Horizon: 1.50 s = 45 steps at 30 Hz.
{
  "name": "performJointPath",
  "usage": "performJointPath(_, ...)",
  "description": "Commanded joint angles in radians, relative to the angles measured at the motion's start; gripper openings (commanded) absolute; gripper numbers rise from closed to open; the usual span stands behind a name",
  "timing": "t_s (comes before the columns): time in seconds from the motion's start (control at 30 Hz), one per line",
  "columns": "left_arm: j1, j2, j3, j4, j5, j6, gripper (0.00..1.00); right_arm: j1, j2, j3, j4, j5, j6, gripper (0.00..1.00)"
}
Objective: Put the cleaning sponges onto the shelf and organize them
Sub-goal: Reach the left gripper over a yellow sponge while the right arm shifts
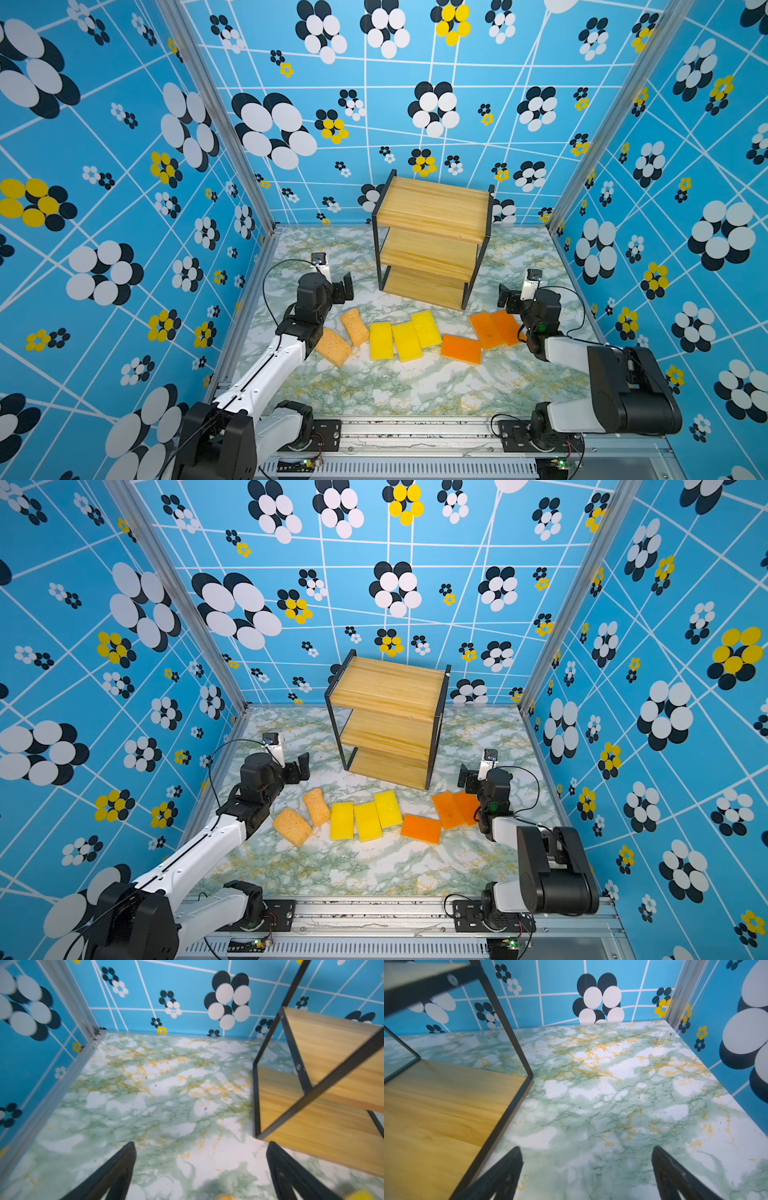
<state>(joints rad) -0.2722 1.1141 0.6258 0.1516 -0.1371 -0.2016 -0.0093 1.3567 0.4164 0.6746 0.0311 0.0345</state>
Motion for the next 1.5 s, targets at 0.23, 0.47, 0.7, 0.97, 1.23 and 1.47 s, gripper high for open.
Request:
performJointPath(0.23, -0.285, 0.03, 0.045, -0.386, -0.116, -0.346, 0.99, 0.092, -0.283, 0.104, -0.591, -0.115, 0.185, 0.99)
performJointPath(0.47, -0.487, 0.069, 0.0, -0.482, -0.165, -0.529, 0.99, 0.094, -0.283, 0.126, -0.7, -0.021, 0.197, 0.99)
performJointPath(0.7, -0.616, 0.111, 0.039, -0.582, -0.173, -0.634, 0.99, 0.094, -0.163, 0.196, -0.713, 0.038, 0.205, 0.99)
performJointPath(0.97, -0.738, 0.179, 0.075, -0.656, -0.185, -0.745, 0.99, 0.094, -0.117, 0.232, -0.704, -0.052, 0.245, 0.99)
performJointPath(1.23, -0.726, 0.284, 0.101, -0.651, -0.183, -0.762, 0.99, 0.099, -0.153, 0.228, -0.767, -0.065, 0.258, 0.97)
performJointPath(1.47, -0.667, 0.326, 0.103, -0.6, -0.135, -0.704, 0.99, 0.117, -0.174, 0.194, -0.758, -0.024, 0.314, 0.98)
